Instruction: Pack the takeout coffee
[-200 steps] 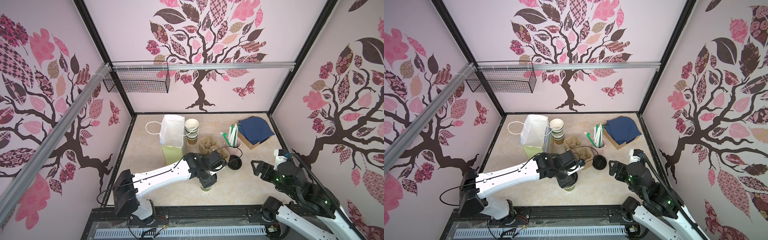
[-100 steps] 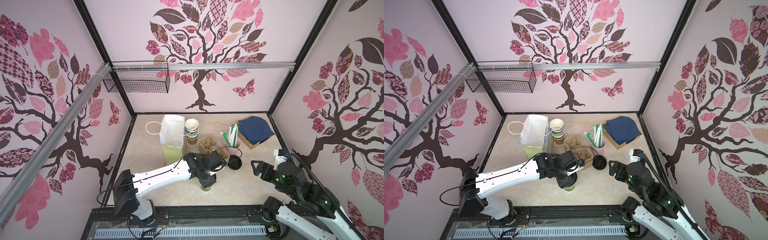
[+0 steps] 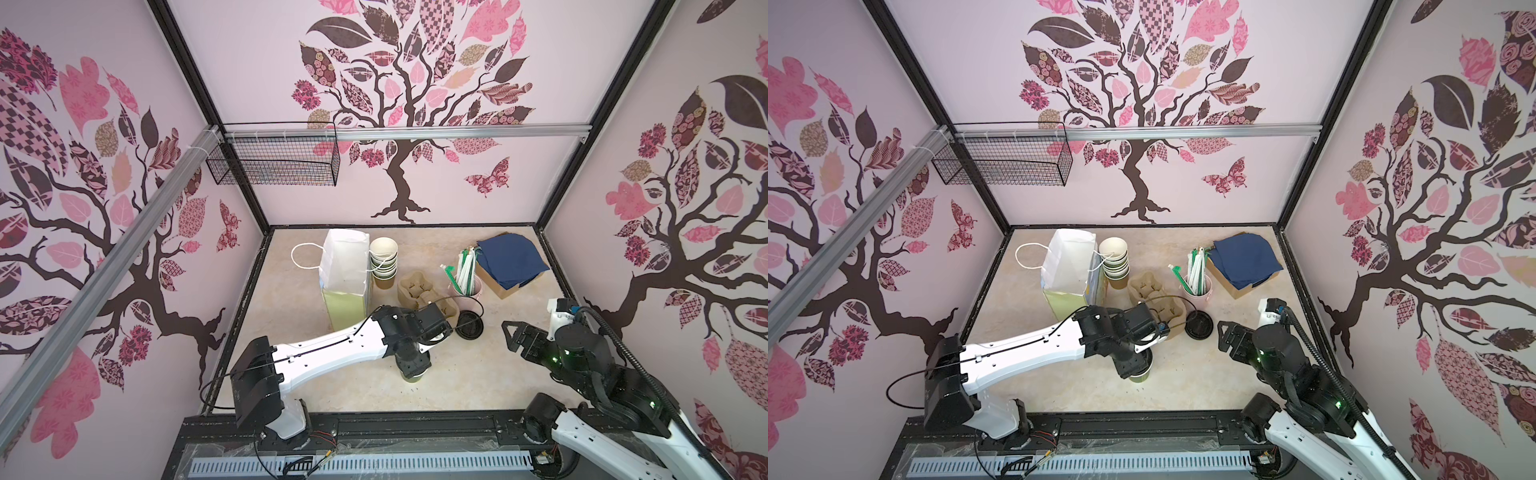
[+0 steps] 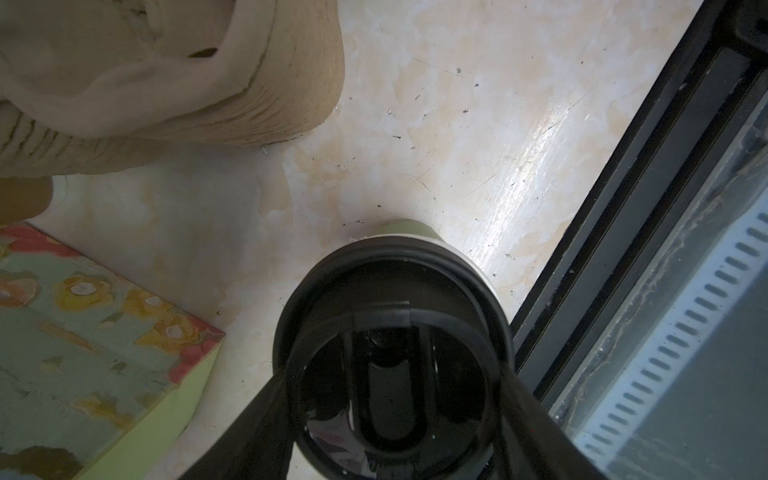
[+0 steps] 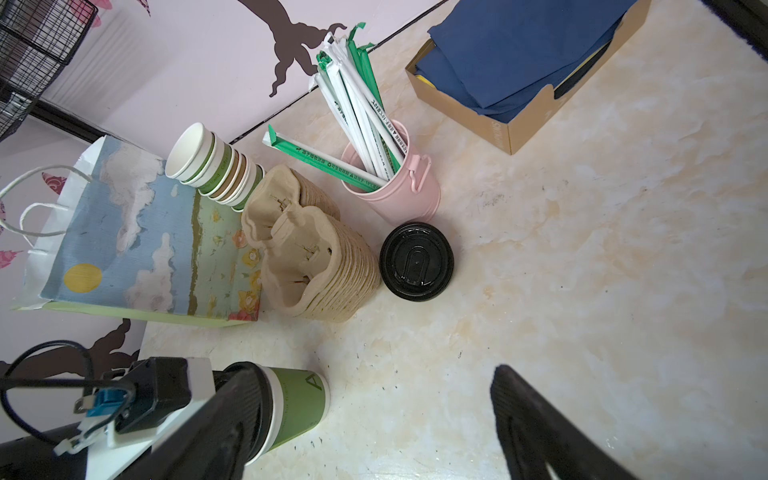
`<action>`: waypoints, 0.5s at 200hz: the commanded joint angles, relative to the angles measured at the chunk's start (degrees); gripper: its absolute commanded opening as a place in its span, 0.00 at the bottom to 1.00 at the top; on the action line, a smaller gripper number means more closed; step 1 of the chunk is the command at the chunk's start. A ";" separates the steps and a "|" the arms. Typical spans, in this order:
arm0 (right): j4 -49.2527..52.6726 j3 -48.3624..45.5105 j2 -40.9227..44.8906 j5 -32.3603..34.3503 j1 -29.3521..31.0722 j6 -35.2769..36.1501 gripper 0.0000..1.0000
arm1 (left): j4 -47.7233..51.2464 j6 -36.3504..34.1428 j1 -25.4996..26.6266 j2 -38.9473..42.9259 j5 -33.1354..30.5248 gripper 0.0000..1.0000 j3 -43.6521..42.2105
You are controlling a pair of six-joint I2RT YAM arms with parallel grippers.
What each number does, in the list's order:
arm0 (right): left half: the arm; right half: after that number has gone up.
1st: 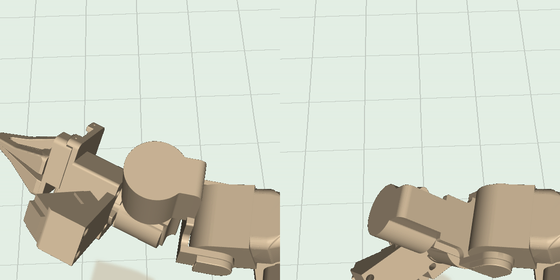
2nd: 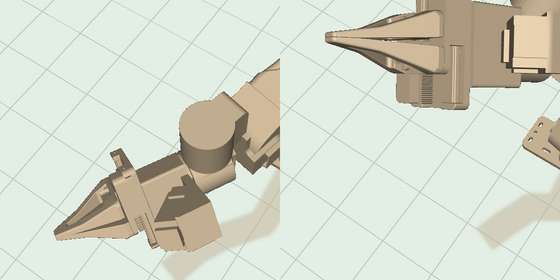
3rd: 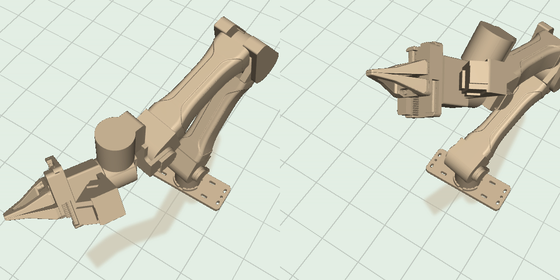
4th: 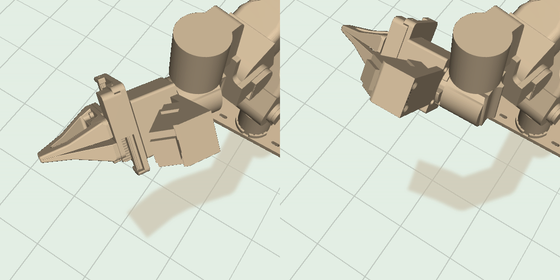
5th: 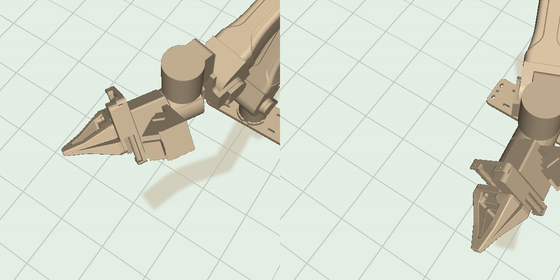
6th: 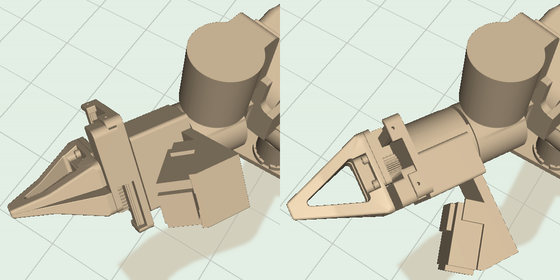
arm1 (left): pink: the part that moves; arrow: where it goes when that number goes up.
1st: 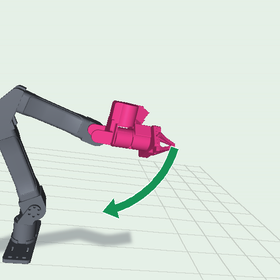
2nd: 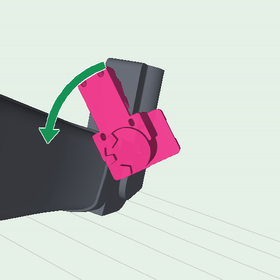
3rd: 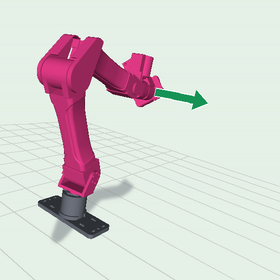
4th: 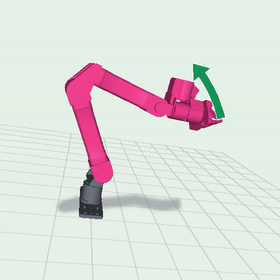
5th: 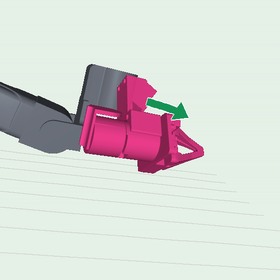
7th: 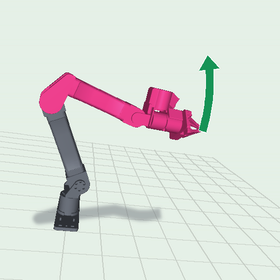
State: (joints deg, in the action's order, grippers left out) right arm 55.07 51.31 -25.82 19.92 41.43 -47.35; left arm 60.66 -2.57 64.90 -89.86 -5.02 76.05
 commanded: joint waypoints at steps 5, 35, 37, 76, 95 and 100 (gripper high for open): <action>0.57 1.60 -0.02 0.37 -0.01 0.33 0.90 | -0.32 0.46 -0.11 -0.61 0.27 0.61 -0.90; 0.65 1.63 -0.02 0.20 -0.01 0.33 0.90 | -0.98 0.63 -0.04 -0.66 0.62 0.61 -1.17; 0.65 1.61 -0.04 0.20 -0.03 0.33 0.90 | -1.05 0.63 0.00 -0.64 0.62 0.61 -1.17; 0.74 1.58 -0.02 0.12 -0.03 0.38 0.90 | -1.47 0.90 -0.04 -0.61 0.86 0.61 -1.80; 0.70 1.56 -0.02 0.12 0.00 0.33 0.90 | -1.51 1.07 -0.02 -0.66 1.07 0.61 -2.21; 0.66 1.51 -0.02 0.12 0.02 0.33 0.90 | -1.63 1.10 -0.11 -0.57 1.06 0.62 -2.41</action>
State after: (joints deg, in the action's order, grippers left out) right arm 55.09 51.31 -25.82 19.88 41.43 -47.37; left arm 59.83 -2.00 64.90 -89.86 -4.78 75.44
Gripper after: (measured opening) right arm 0.900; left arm 0.666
